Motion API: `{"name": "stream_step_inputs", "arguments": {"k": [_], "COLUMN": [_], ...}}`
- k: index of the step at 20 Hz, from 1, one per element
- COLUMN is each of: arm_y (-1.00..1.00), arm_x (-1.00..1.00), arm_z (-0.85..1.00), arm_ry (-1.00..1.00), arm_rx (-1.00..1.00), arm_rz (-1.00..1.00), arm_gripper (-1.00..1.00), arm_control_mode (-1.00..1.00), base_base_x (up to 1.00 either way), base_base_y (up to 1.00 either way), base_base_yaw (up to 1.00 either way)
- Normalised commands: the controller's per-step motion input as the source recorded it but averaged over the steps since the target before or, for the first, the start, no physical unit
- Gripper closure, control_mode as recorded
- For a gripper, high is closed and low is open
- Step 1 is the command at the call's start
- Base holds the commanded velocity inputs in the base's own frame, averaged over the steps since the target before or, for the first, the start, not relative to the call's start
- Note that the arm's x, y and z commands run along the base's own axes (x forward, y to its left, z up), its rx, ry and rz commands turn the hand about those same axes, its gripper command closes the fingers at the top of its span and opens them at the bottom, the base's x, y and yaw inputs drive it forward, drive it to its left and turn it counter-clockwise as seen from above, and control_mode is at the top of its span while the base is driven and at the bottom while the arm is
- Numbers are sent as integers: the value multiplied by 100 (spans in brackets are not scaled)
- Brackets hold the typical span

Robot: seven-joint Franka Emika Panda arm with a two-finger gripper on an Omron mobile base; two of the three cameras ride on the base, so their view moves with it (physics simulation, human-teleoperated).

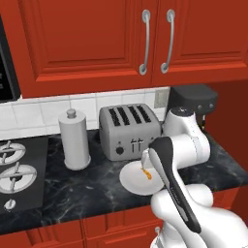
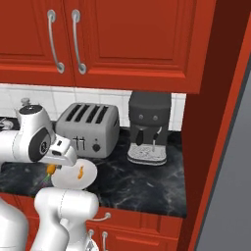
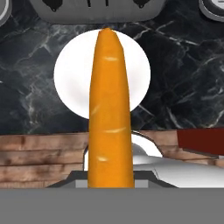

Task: Place the shrimp on the plate and place the carrot on the same plate.

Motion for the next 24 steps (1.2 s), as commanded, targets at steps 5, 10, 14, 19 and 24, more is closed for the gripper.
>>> {"name": "stream_step_inputs", "arguments": {"k": [5,10,14,19,24], "arm_y": [0,0,5,22,31], "arm_x": [25,69,48,5,1], "arm_z": [-3,-23,-38,-30,-24], "arm_ry": [0,0,0,0,0], "arm_rx": [0,0,0,0,0], "arm_rz": [0,0,0,0,0], "arm_gripper": [100,100,100,100,100], "arm_control_mode": [-100,-100,-100,-100,-100], "base_base_x": [31,0,0,0,0], "base_base_y": [0,0,0,0,0], "base_base_yaw": [0,0,0,0,0]}}
